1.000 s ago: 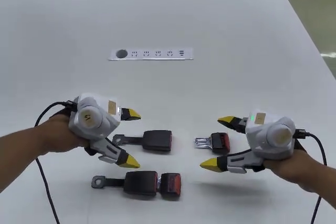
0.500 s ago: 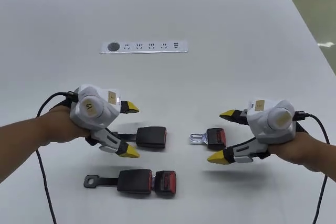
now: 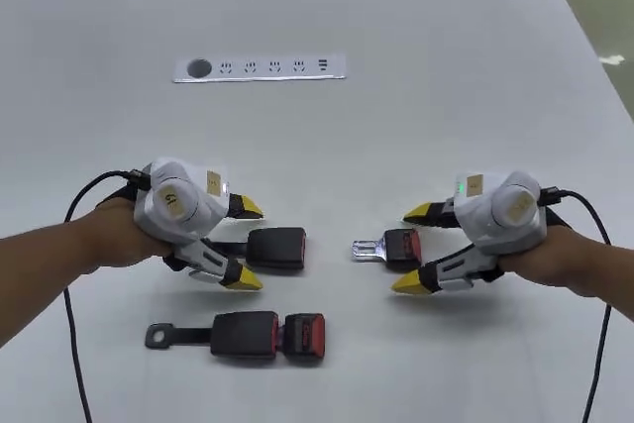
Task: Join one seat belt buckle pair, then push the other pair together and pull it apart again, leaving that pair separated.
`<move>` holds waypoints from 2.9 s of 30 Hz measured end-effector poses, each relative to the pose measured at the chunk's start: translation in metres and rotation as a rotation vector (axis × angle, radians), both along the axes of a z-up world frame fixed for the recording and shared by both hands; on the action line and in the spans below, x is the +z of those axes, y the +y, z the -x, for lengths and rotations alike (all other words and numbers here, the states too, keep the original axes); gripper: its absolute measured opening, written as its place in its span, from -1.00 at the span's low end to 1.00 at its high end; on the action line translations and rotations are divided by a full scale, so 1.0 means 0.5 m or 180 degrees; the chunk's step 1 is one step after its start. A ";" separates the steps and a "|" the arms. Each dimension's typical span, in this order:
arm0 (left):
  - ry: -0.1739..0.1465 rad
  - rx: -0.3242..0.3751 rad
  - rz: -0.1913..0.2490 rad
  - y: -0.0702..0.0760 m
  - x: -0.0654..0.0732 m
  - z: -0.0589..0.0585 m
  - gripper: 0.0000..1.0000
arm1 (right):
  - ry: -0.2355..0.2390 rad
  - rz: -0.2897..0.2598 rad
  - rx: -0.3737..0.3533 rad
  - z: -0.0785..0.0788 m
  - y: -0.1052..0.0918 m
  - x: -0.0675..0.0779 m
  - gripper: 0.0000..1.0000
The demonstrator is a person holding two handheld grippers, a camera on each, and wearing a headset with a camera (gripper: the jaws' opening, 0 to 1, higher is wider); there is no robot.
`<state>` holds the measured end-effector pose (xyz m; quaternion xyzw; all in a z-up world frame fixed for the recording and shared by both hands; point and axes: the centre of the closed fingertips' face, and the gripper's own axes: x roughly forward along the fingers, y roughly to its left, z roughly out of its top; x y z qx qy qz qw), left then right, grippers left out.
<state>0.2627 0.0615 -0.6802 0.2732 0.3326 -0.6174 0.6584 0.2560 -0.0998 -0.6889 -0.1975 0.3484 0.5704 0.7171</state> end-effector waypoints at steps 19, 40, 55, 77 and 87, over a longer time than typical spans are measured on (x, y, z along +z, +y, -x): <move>-0.0117 -0.0156 0.0010 -0.008 -0.008 -0.010 -0.32 | -0.0192 0.0182 0.0248 -0.009 -0.004 -0.012 -0.33; -0.0089 -0.0160 -0.0072 -0.016 -0.006 -0.005 -0.35 | -0.0120 0.0485 0.0405 -0.005 -0.013 -0.005 -0.34; -0.0081 -0.0150 -0.0139 -0.016 -0.008 -0.004 -0.34 | -0.0134 0.0529 0.0353 -0.012 0.017 -0.006 -0.34; -0.0073 -0.0088 -0.0169 -0.007 -0.017 -0.010 -0.34 | -0.0164 0.0381 0.0427 -0.012 0.116 -0.006 -0.34; -0.0071 -0.0091 -0.0186 -0.011 -0.016 -0.008 -0.34 | -0.0151 0.0287 0.0485 -0.012 0.138 0.001 -0.34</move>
